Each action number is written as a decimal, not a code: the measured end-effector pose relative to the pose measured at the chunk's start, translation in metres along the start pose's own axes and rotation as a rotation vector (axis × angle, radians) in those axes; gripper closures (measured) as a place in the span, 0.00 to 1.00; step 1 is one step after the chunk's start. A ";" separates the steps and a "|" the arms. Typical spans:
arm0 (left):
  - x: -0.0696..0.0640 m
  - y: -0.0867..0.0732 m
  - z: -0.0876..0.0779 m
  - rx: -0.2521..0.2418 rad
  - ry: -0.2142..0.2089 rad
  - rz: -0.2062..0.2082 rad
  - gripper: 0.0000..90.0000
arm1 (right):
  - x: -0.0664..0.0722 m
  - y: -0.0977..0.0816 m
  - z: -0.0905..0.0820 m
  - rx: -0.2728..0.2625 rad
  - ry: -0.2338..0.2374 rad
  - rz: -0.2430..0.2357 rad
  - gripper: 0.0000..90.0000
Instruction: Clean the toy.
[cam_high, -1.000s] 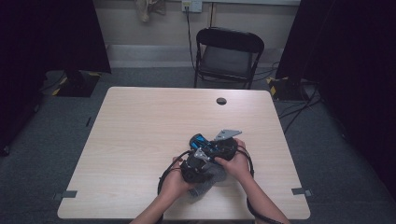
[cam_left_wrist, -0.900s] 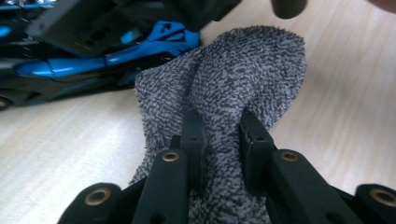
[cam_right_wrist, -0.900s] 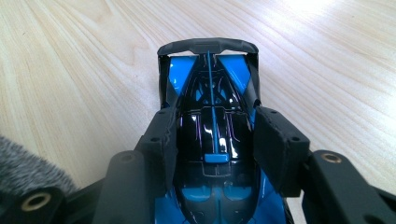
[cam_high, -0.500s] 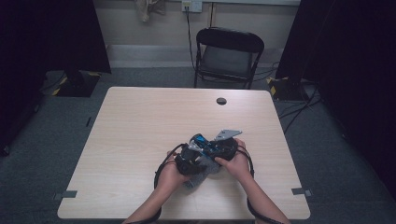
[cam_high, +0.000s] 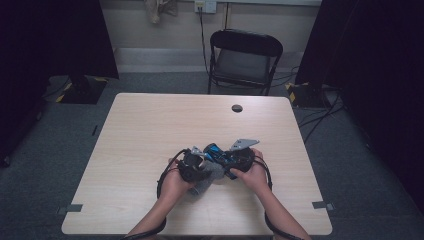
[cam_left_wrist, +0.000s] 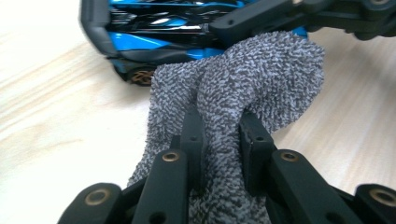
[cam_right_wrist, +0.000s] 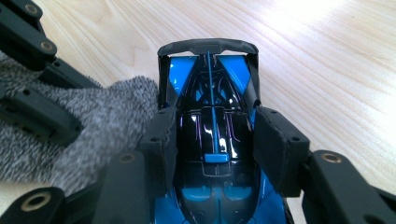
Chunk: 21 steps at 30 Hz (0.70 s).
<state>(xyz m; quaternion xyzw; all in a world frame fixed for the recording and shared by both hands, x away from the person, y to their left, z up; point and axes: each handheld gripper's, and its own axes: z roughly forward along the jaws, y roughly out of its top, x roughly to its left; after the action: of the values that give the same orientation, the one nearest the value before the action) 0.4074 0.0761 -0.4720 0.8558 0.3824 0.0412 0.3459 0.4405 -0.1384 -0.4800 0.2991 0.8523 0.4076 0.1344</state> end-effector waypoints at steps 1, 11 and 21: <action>0.001 0.000 0.000 -0.002 0.006 -0.001 0.83 | 0.000 0.000 0.000 0.001 0.000 0.000 0.57; 0.010 0.002 -0.003 0.001 0.030 -0.016 0.83 | 0.000 0.000 0.000 0.000 0.001 -0.001 0.57; 0.016 0.001 -0.005 0.000 0.040 -0.026 0.83 | 0.000 0.000 0.000 -0.002 0.000 0.000 0.57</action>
<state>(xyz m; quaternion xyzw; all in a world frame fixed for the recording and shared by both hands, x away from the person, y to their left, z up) 0.4182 0.0893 -0.4707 0.8497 0.4004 0.0540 0.3387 0.4404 -0.1385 -0.4802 0.2989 0.8520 0.4082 0.1348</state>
